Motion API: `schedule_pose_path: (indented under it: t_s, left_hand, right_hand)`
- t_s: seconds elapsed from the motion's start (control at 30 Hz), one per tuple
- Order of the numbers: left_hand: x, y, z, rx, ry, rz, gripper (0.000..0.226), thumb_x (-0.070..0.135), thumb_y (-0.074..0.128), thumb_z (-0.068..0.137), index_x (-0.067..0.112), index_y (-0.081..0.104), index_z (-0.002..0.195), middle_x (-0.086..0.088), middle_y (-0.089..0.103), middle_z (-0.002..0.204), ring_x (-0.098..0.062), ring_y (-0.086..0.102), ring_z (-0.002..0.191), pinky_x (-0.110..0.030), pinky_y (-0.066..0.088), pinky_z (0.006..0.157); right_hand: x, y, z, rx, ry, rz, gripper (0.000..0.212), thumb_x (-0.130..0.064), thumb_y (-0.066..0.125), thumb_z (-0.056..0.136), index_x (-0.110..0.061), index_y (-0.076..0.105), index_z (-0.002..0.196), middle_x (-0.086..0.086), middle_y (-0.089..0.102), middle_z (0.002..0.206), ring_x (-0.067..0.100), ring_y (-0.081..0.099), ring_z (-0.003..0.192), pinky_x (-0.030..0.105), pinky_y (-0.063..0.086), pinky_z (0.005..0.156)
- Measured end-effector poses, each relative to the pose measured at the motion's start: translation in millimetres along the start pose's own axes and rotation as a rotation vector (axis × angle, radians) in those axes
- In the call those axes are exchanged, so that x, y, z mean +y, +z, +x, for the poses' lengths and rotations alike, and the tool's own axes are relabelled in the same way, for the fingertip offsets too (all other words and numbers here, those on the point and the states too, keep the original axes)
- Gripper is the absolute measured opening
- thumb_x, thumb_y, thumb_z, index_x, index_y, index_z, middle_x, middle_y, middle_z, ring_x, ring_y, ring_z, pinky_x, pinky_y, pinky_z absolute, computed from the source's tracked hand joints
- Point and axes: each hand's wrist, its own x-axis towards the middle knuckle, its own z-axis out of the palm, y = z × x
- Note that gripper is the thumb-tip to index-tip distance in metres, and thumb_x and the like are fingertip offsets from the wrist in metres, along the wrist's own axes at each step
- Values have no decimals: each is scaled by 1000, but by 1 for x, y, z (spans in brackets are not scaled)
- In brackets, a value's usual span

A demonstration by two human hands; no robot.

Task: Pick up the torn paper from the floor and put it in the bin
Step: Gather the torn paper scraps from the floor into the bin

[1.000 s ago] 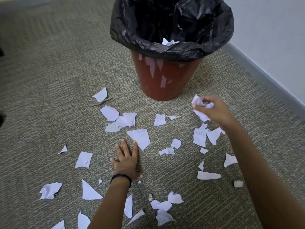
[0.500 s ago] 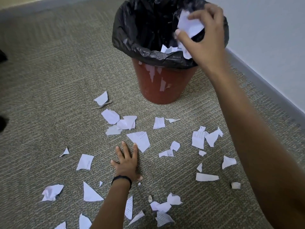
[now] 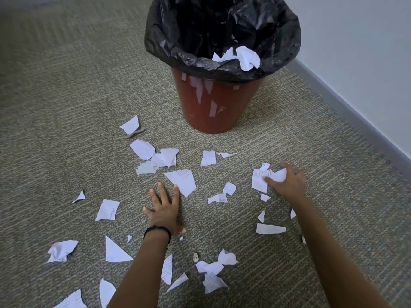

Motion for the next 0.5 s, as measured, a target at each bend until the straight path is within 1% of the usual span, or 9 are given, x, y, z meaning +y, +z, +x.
schedule_pose_path:
  t_s: [0.07, 0.13, 0.27, 0.37, 0.4, 0.43, 0.5]
  left_hand:
    - [0, 1, 1, 2, -3, 0, 119, 42, 71, 79, 20, -24, 146, -23, -32, 149, -47, -22, 139, -64, 19, 109]
    - [0, 1, 1, 2, -6, -2, 119, 42, 71, 79, 20, -24, 146, -22, -32, 149, -46, -22, 139, -64, 19, 109]
    - [0, 1, 0, 8, -7, 3, 119, 43, 71, 78, 20, -24, 146, -22, -32, 149, -46, -21, 139, -64, 19, 109]
    - [0, 1, 0, 15, -2, 0, 119, 43, 71, 78, 20, -23, 147, -22, -32, 150, -46, -21, 140, -64, 19, 109]
    - [0, 1, 0, 14, 0, -5, 119, 42, 71, 78, 20, -23, 147, -22, -32, 150, -46, -21, 140, -64, 19, 110]
    - [0, 1, 0, 13, 1, -13, 119, 42, 72, 78, 20, -24, 147, -22, -32, 149, -46, -22, 139, -64, 18, 110]
    - [-1, 0, 0, 6, 4, -26, 120, 41, 72, 78, 21, -23, 147, -22, -33, 149, -46, -22, 139, -65, 17, 109]
  right_hand:
    - [3, 2, -2, -6, -26, -57, 79, -41, 77, 71, -19, 39, 137, 21, 28, 141, 33, 21, 135, 41, 27, 107]
    - [2, 3, 0, -21, -73, -109, 84, -42, 78, 70, -21, 36, 140, 20, 22, 145, 35, 17, 137, 45, 26, 107]
    - [-4, 2, 8, -41, -125, -273, 84, -49, 77, 67, -27, 37, 138, 24, 10, 151, 42, 12, 139, 52, 24, 109]
    - [-3, 2, 17, -63, -95, -303, 83, -51, 79, 64, -27, 39, 132, 25, -1, 154, 43, -1, 142, 62, 14, 109]
    - [-2, 2, 19, -76, -76, -292, 83, -51, 79, 63, -27, 38, 132, 25, -2, 154, 44, -2, 142, 63, 13, 109]
    - [-1, 2, 20, -85, -76, -281, 84, -50, 80, 63, -26, 37, 132, 25, 1, 153, 45, 1, 141, 63, 14, 109]
    - [-2, -1, 21, -95, -138, -291, 84, -47, 80, 64, -23, 38, 132, 25, 14, 150, 44, 11, 139, 58, 22, 108]
